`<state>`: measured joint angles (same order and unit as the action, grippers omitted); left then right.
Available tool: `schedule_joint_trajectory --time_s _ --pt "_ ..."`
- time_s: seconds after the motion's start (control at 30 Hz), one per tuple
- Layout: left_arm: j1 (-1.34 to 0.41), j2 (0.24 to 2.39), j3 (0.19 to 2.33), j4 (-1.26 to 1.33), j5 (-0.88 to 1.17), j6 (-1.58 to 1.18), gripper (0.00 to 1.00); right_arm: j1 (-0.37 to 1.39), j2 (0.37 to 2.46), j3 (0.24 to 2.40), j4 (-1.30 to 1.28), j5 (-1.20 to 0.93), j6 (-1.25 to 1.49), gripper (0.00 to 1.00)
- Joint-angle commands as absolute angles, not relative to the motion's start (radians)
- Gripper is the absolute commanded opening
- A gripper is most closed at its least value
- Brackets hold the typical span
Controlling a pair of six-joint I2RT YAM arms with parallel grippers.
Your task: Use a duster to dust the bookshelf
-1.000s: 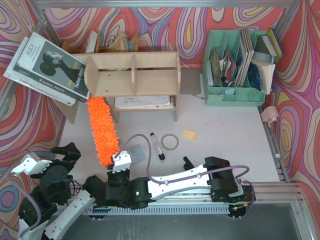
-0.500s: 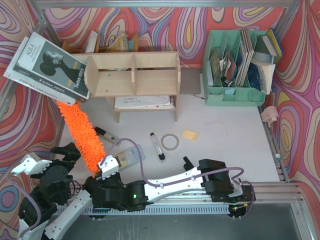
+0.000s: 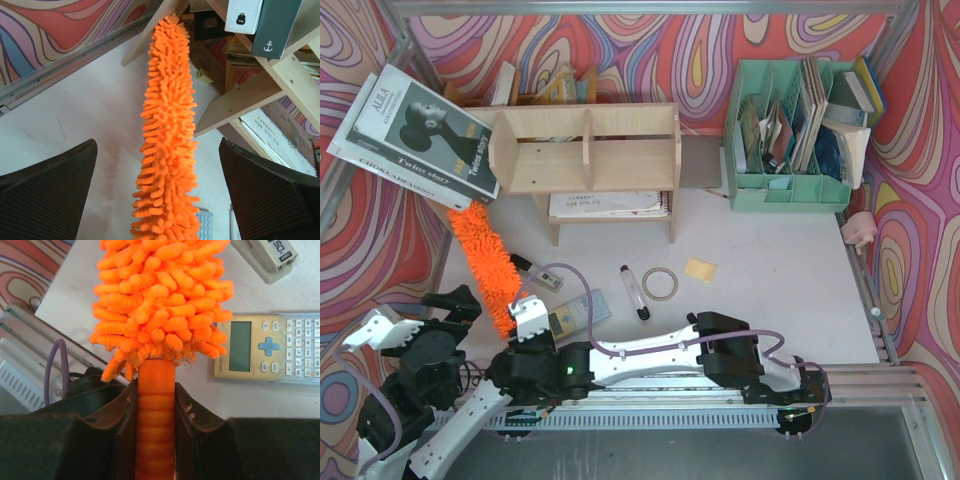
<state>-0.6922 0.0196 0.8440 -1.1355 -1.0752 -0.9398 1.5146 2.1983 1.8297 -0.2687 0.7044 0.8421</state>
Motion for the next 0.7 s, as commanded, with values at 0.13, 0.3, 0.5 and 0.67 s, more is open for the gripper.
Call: schedule_joint_trajectory --time_s 0.13,0.3,0.5,0.67 --pt "-0.695 0.005 0.838 -1.151 -1.105 -0.947 0.98 1.491 2.231 1.884 -0.381 0.608 0.897 0.00" --pt "-0.695 0.007 0.836 -1.149 -1.106 -0.946 0.98 1.498 2.137 1.807 -0.289 0.689 0.879 0.00" --pt "-0.695 0.009 0.836 -1.148 -1.105 -0.945 0.98 1.535 2.041 1.672 -0.107 0.776 0.784 0.00" --pt "-0.695 0.005 0.838 -1.150 -1.105 -0.946 0.98 1.536 2.089 1.712 -0.142 0.721 0.772 0.00"
